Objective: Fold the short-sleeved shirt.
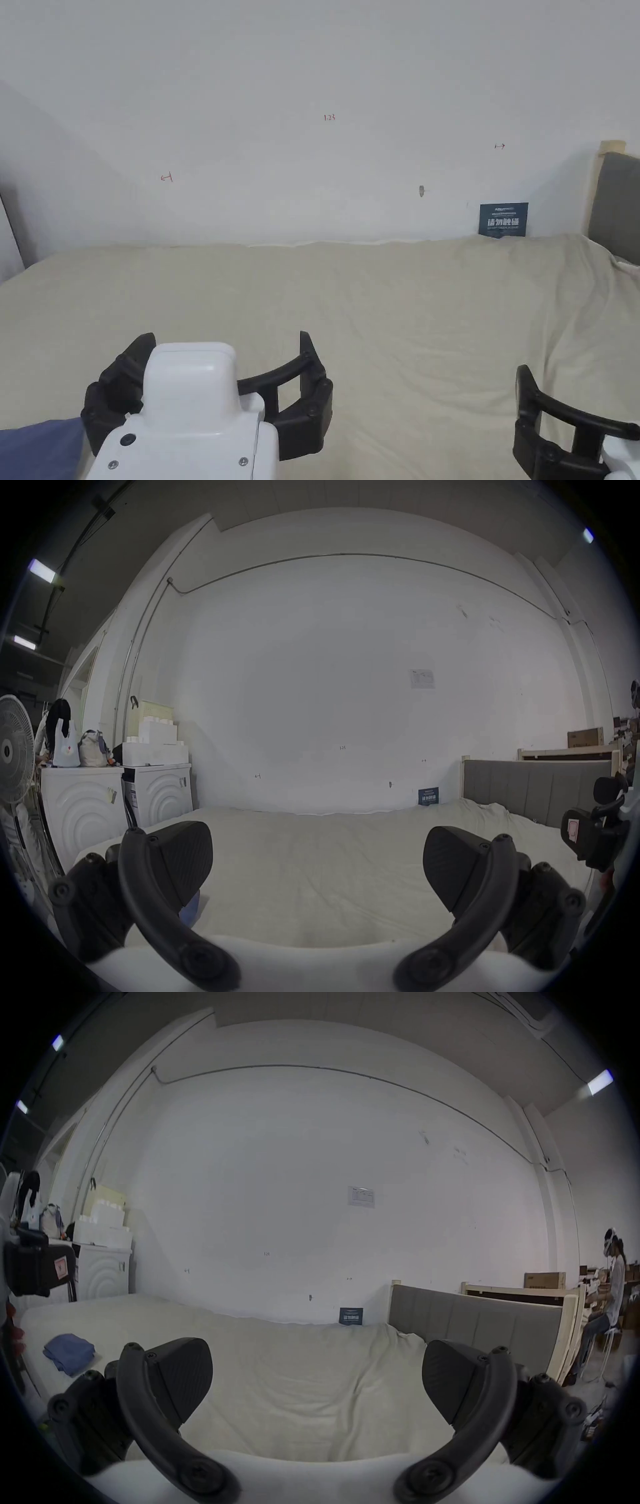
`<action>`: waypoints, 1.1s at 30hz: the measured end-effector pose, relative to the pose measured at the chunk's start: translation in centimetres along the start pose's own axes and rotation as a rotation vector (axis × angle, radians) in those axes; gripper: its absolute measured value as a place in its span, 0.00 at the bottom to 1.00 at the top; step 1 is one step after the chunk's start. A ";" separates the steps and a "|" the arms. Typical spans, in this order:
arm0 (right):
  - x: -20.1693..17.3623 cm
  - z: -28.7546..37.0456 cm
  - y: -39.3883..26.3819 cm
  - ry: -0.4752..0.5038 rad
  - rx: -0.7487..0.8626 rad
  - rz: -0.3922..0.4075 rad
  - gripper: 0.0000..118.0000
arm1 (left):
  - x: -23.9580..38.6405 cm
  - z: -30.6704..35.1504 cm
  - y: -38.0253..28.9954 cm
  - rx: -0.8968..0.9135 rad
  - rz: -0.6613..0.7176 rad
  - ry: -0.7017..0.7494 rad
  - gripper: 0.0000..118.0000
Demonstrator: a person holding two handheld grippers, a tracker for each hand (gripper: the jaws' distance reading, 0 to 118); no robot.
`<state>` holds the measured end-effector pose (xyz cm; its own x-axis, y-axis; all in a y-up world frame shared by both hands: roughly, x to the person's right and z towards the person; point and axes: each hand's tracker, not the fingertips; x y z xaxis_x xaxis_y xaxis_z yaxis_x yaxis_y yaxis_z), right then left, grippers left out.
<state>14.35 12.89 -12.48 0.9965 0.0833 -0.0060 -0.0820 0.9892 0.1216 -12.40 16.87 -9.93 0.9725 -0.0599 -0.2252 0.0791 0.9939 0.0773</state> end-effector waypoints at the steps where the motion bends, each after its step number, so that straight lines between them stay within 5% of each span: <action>1: 0.0 -0.2 0.4 -0.005 -0.004 0.002 1.00 | -0.3 -0.3 0.1 -0.011 -0.007 -0.010 1.00; 6: 0.1 -0.1 0.4 0.004 -0.015 -0.029 1.00 | -1.7 -0.9 0.7 -0.061 0.069 -0.051 1.00; 11: -0.2 -0.6 0.2 0.005 -0.044 -0.006 1.00 | -1.0 -0.8 1.7 -0.073 0.072 0.060 1.00; 22: -0.7 -0.9 0.5 0.013 -0.077 -0.017 1.00 | 0.0 0.2 1.7 -0.146 0.133 -0.081 1.00; 33: -0.8 -1.1 0.5 0.016 -0.107 -0.022 1.00 | 0.6 -0.5 1.4 -0.264 0.159 0.027 1.00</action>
<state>13.47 13.45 -13.53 0.9978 0.0625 -0.0237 -0.0622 0.9980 0.0149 -11.83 18.24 -10.46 0.9618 0.0969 -0.2561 -0.1363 0.9806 -0.1408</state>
